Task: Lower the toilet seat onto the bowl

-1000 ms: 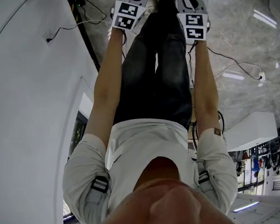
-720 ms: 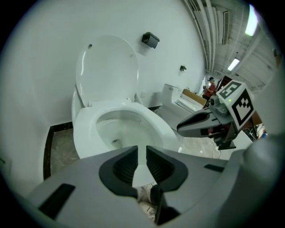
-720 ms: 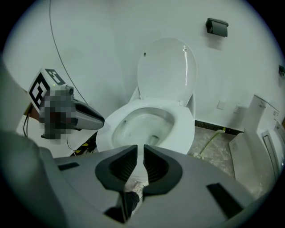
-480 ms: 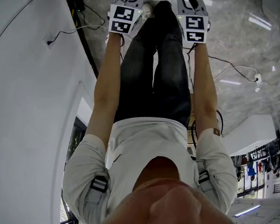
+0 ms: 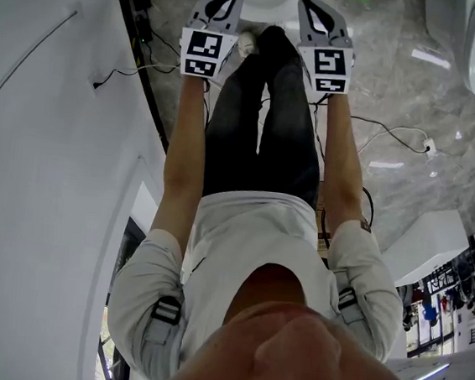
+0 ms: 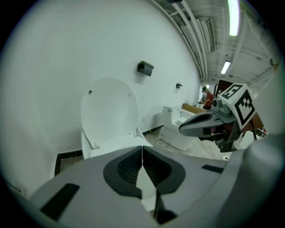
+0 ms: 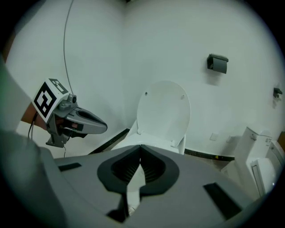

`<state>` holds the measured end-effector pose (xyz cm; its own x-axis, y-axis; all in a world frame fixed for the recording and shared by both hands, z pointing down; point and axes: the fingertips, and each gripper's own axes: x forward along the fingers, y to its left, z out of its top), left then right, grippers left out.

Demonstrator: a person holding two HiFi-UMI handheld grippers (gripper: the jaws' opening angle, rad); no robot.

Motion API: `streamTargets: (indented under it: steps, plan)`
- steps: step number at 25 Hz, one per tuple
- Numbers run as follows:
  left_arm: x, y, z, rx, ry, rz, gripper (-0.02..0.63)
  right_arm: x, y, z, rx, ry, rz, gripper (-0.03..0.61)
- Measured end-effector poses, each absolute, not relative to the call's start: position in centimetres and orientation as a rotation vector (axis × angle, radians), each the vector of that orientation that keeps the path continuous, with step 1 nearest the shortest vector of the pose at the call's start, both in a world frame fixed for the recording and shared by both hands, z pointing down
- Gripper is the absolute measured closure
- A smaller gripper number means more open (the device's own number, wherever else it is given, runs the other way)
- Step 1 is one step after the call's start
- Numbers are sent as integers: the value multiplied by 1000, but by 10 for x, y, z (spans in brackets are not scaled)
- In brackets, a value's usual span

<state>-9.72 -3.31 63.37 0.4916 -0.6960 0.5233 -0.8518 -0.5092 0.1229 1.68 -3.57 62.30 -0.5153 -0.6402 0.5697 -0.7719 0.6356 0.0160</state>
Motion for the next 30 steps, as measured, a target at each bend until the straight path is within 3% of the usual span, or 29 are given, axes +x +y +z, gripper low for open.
streamTargets:
  steps: [16,30]
  plan:
    - [-104,-49,447,2581,-1447,408,591,13,-49,445,1203,-2455,118,558]
    - [-111,-38,382,2602,-1463,306,591,6,-38,378,1231,-2497,86,558]
